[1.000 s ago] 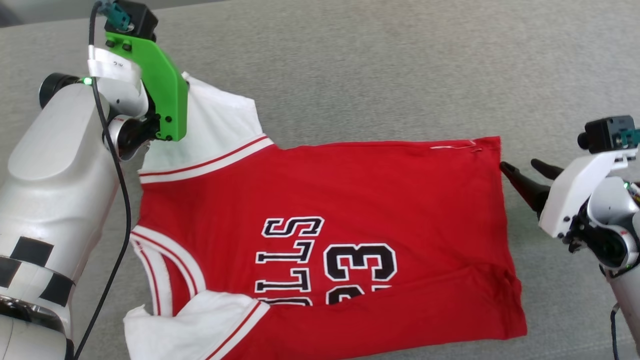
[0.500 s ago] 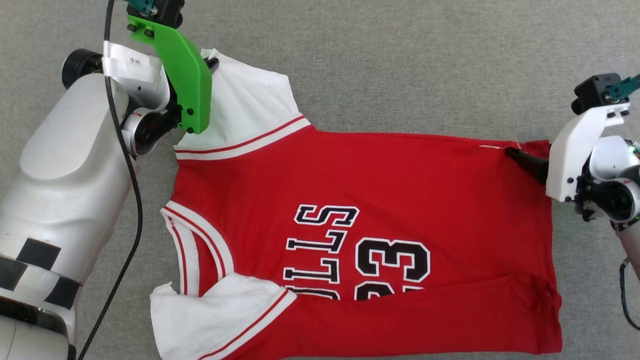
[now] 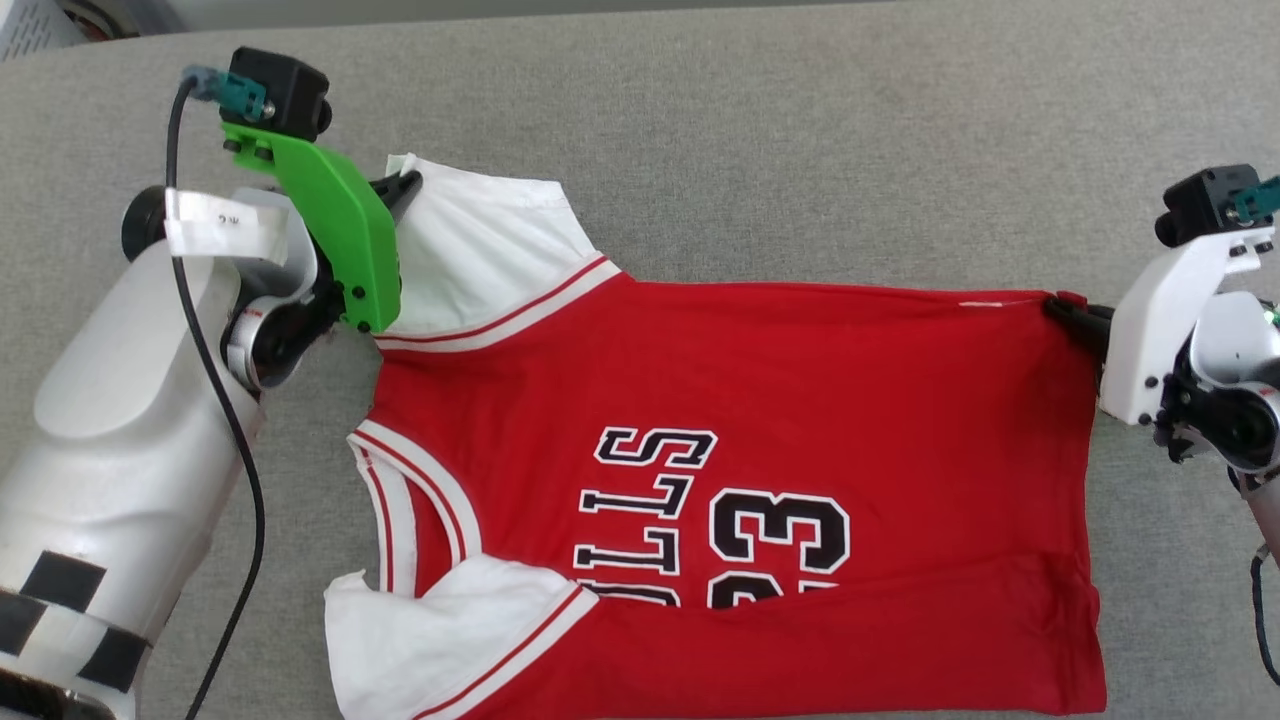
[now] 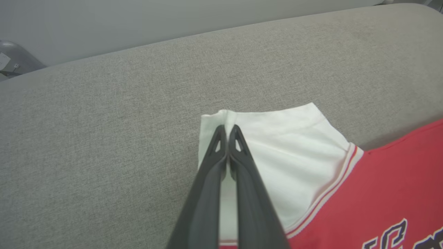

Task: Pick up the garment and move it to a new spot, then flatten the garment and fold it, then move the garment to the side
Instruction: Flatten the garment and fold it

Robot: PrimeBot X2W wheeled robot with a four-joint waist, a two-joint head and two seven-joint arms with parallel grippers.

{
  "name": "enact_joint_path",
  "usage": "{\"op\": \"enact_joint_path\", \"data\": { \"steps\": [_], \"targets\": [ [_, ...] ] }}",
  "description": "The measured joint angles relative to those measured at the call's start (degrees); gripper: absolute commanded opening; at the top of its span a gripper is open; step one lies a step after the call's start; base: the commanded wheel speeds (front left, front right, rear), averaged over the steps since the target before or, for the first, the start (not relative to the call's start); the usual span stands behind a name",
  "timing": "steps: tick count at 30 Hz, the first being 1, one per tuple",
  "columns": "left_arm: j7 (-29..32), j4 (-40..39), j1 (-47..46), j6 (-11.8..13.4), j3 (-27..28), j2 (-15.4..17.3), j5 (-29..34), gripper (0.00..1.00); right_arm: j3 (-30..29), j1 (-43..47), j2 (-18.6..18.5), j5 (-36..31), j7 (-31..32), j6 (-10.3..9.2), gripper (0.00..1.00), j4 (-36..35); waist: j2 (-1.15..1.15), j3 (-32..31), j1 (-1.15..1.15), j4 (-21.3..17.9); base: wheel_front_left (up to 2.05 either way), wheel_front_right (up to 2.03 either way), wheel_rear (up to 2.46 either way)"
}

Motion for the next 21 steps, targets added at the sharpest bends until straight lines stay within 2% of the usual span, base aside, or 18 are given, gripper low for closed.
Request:
{"op": "enact_joint_path", "data": {
  "steps": [5, 9, 11, 12, 21],
  "targets": [
    [-4.2, -4.8, 7.1, 2.0, 1.0, 1.2, -0.5, 0.0, -2.6, 7.6, -1.0, -0.1, -2.0, 0.0, 0.0, -4.5, 0.0, -3.6, -0.01, 0.7, 0.0, 0.0, 0.0],
    [-8.0, -10.1, 16.6, 4.5, 1.9, 2.7, -1.6, 0.0, -5.2, 14.7, -0.2, -0.5, -3.1, 0.0, 0.0, -7.2, 0.0, -6.6, -0.01, 1.3, 0.0, 0.0, 0.0],
    [-12.3, -19.1, 34.0, 10.6, 2.8, 4.5, -4.5, 0.0, -10.3, 26.0, 2.2, -1.8, -4.7, 0.02, 0.0, -9.8, 0.0, -11.4, -0.01, 2.3, 0.0, 0.0, 0.0],
    [-12.6, -20.1, 36.2, 11.4, 2.7, 4.8, -4.6, 0.0, -11.0, 27.4, 2.6, -2.0, -4.9, 0.02, 0.0, -10.1, 0.0, -12.0, -0.01, 2.4, 0.0, 0.0, 0.0],
    [-13.2, -25.9, 48.5, 15.4, 2.0, 5.4, -7.7, 0.0, -15.2, 35.1, 5.4, -5.8, -5.7, 0.03, 0.0, -11.2, 0.0, -15.3, -0.01, 3.0, 0.0, 0.0, 0.0]
  ]
}}
